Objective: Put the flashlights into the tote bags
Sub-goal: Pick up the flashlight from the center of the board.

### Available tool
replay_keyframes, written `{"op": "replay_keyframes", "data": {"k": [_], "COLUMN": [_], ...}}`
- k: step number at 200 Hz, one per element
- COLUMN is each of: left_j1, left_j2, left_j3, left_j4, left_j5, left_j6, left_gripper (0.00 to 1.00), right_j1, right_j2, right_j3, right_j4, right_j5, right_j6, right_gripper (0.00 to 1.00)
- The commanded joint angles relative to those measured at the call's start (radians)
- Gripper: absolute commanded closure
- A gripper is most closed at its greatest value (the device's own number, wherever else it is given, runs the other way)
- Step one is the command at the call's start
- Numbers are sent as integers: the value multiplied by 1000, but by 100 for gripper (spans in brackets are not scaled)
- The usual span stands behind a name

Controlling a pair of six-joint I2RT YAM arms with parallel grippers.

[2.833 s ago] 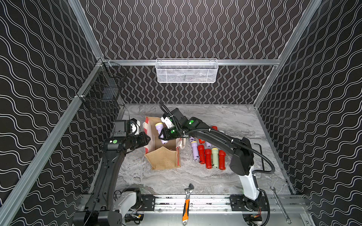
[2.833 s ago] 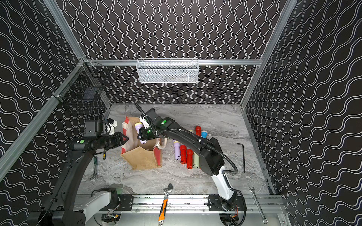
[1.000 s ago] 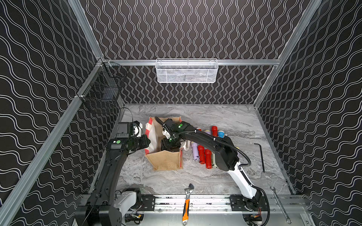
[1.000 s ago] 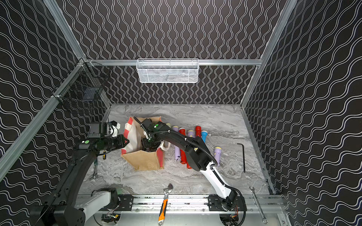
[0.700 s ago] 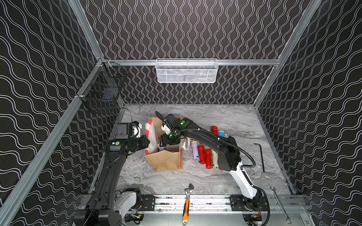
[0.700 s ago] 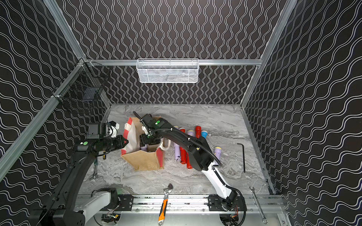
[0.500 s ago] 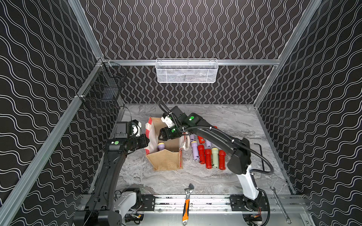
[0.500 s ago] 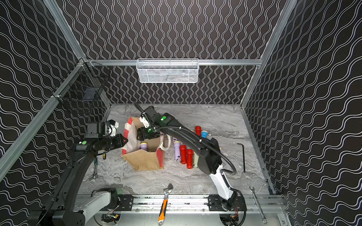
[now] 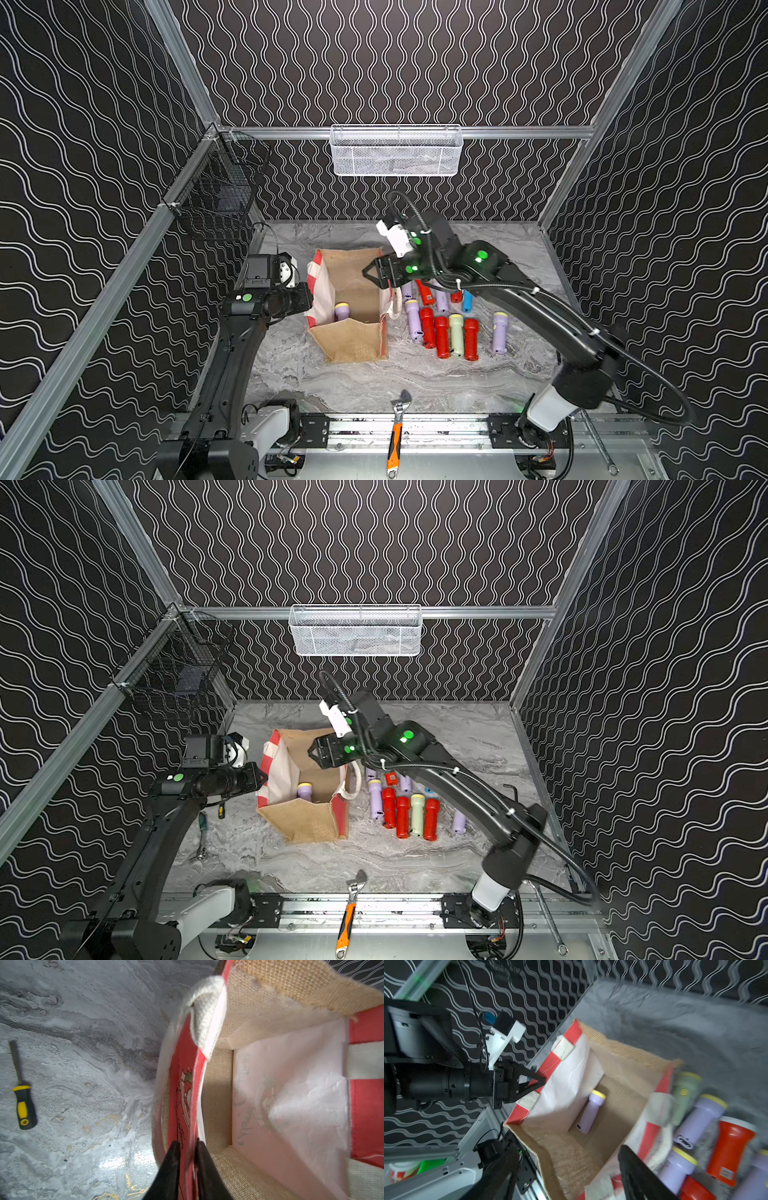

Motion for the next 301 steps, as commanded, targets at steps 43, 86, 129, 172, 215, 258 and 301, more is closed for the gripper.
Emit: {"op": "replay_keyframes", "data": {"k": [43, 86, 129, 172, 215, 258, 301], "left_j1": [0, 0, 0, 0, 0, 0, 0], "left_j2": [32, 51, 46, 63, 68, 63, 56], "left_j3": [65, 72, 56, 58, 55, 51, 46], "left_j4": [-5, -16, -18, -15, -11, -15, -10], "left_j5": [-6, -20, -33, -34, -36, -46, -37], "left_j6": [17, 22, 23, 24, 28, 34, 37], "left_gripper": [80, 80, 80, 80, 80, 80, 79], "right_j1": [-176, -191, -224, -230, -201, -170, -165], "right_j2": [-249, -190, -121, -10, 68, 153, 161], "right_j3": [-464, -571, -607, -612, -601, -560, -573], "right_j4": [151, 145, 186, 198, 215, 188, 163], "right_j5": [54, 51, 24, -5, 13, 45, 103], "right_j6": [107, 132, 137, 146, 168, 183, 214], "right_gripper": [28, 31, 37, 39, 40, 41, 41]}}
